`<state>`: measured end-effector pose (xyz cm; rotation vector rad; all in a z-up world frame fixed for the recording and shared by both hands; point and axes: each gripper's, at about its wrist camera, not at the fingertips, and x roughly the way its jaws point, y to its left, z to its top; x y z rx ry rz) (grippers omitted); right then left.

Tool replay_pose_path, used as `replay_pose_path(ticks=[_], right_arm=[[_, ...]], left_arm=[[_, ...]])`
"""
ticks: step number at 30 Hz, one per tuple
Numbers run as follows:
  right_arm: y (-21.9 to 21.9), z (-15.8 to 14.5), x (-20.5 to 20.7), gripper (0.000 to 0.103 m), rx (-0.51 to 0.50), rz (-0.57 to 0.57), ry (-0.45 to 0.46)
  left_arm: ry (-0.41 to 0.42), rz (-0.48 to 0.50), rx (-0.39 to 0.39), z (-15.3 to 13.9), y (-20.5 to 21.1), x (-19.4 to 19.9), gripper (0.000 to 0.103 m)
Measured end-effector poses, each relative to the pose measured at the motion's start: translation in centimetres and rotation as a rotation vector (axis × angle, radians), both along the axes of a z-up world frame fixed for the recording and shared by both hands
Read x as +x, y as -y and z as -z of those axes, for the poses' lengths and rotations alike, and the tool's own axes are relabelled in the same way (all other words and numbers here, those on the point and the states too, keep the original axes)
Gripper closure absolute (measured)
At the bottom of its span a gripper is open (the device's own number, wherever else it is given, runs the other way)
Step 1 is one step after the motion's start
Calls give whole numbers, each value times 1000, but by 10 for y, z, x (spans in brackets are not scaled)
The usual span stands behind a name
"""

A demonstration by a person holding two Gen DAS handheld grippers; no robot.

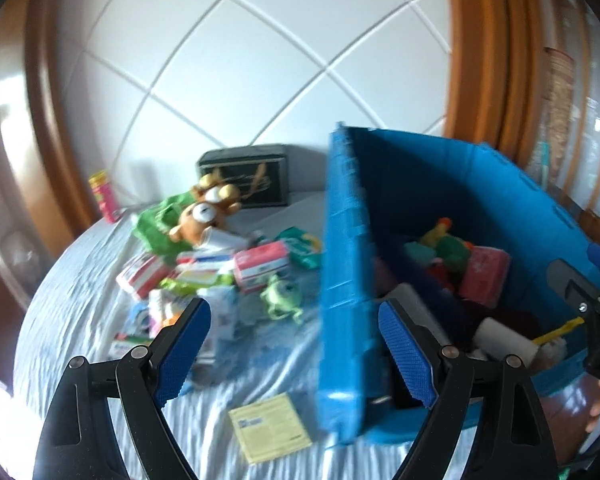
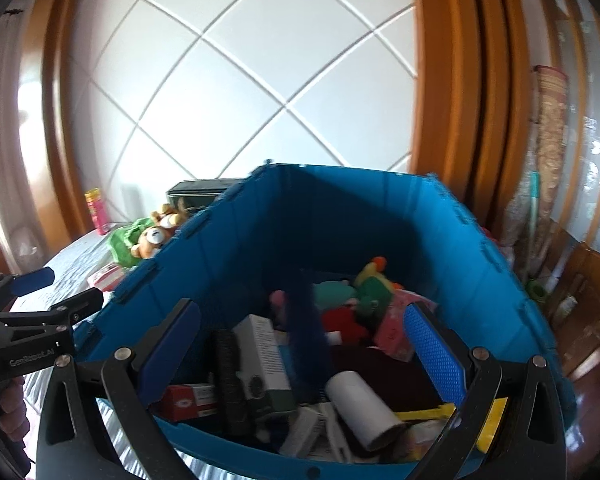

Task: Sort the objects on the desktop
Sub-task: 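Withdraw both open tools from the bin back over the table pile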

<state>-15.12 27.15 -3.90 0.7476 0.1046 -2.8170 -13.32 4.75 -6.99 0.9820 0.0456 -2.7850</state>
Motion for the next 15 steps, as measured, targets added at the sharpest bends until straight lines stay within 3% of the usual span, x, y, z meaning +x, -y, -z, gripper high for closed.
replay_pose_path(ticks=[9,15], right_arm=[[67,9,-5,0,-34,-166,19],[133,8,7,0,-16,-218,-1]], left_arm=[[22,-210,5,13,93,40,16],[31,-271,17,28,174,61,16]])
